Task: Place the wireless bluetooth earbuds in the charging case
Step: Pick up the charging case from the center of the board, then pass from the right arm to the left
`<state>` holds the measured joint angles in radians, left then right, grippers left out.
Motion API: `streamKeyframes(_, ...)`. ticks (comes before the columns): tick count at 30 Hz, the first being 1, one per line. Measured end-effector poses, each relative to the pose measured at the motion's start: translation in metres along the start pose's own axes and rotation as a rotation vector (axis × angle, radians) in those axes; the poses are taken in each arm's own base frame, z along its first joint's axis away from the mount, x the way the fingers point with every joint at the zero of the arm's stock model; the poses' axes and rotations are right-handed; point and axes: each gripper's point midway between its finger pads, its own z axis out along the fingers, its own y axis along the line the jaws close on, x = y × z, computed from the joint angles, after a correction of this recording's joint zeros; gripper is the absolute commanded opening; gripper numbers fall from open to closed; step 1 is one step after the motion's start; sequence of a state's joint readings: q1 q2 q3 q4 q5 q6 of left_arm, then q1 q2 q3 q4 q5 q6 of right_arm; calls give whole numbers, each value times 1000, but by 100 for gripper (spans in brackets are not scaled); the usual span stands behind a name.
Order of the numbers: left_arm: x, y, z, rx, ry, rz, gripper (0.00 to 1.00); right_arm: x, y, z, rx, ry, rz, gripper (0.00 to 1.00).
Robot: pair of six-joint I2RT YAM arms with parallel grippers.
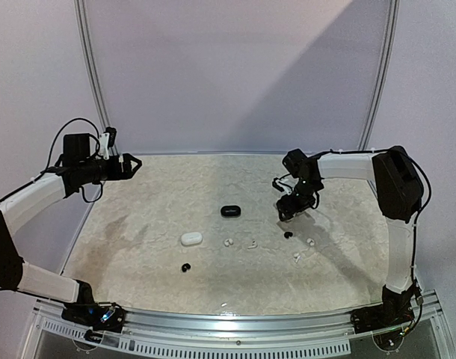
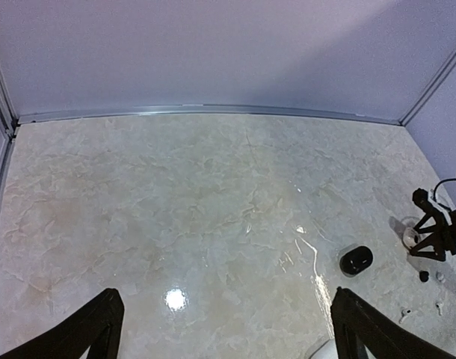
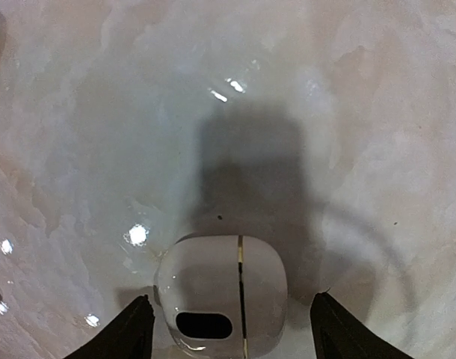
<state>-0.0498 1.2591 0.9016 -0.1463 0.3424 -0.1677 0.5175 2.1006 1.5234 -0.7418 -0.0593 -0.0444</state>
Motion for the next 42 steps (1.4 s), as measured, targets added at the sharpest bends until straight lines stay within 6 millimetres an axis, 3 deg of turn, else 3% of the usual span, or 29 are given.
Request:
streamKeyframes(7,0,2,0,-10,-2,-2,95,1,-1,6,25,5,-7,34)
streamKeyframes(12,0,-8,1,9,0,3,91,-2,8,6,36,-4,-54,31)
streamKeyframes(17,-18,-48,-1,96,-13,40,87,-17,26,-4,95,-49,-159,28)
streamKeyframes(20,-38,-76,-9,171,-43,65,85,-49,50,-38,132,-187,-269,28)
streamKeyframes(23,-59,-111,-20,270,-78,119,84,-90,93,-98,142,-410,-404,28)
streamKeyframes(25,-68,-138,-29,350,-93,163,84,-114,131,-150,132,-591,-506,28)
streamKeyframes(27,-71,-162,-38,424,-97,203,84,-130,169,-201,120,-763,-600,28)
streamKeyframes(31,-76,-208,-58,576,-100,278,84,-143,226,-264,108,-984,-748,28)
streamKeyframes(33,-80,-227,-66,643,-107,317,82,-144,240,-276,109,-1027,-804,27)
streamKeyframes(37,-76,-252,-73,736,-95,376,67,-145,250,-283,129,-1063,-866,27)
streamKeyframes(42,-60,-257,-64,770,-27,381,61,-145,259,-289,151,-1093,-905,26)
